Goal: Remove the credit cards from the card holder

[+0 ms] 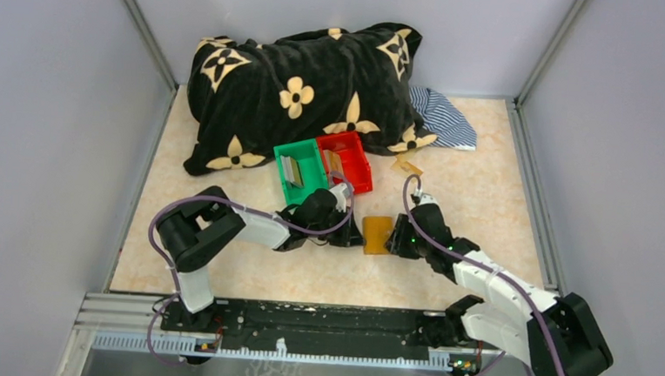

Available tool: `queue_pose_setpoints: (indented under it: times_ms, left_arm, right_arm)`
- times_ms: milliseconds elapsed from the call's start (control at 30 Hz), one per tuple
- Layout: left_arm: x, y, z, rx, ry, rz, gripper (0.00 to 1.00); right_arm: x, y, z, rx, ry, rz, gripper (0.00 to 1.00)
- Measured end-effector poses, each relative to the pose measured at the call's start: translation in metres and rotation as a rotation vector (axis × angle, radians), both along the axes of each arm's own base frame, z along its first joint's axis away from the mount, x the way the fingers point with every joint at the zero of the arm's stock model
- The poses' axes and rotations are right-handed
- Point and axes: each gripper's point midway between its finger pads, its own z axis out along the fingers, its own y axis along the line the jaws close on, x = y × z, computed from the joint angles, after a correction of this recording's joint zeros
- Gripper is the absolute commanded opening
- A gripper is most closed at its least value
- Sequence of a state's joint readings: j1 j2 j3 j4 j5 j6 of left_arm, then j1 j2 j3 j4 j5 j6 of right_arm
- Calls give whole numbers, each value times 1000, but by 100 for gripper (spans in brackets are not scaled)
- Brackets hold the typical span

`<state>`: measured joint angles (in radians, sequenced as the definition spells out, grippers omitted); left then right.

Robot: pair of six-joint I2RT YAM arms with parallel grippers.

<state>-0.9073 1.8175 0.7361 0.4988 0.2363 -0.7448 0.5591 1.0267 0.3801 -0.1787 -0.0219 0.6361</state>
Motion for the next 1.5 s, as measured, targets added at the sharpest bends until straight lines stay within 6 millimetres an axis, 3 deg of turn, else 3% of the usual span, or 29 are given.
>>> queue_pose_setpoints:
  times_ms: [267, 433, 700, 1367, 1500]
  left_arm:
    - [0, 0, 0, -2, 3, 1, 24]
    - [0, 0, 0, 0, 4, 0, 24]
    - [0, -1, 0, 0, 6, -1, 24]
    - [1, -4, 0, -4, 9, -7, 24]
    - [1, -4, 0, -4, 9, -7, 24]
  right_arm:
    - [6, -13, 4, 6, -18, -43, 33]
    - [-2, -10, -11, 9, 28, -18, 34]
    - [0, -3, -8, 41, 18, 9, 32]
    - [1, 0, 14, 63, -30, 36, 27]
    - [10, 6, 29, 79, -62, 48, 18]
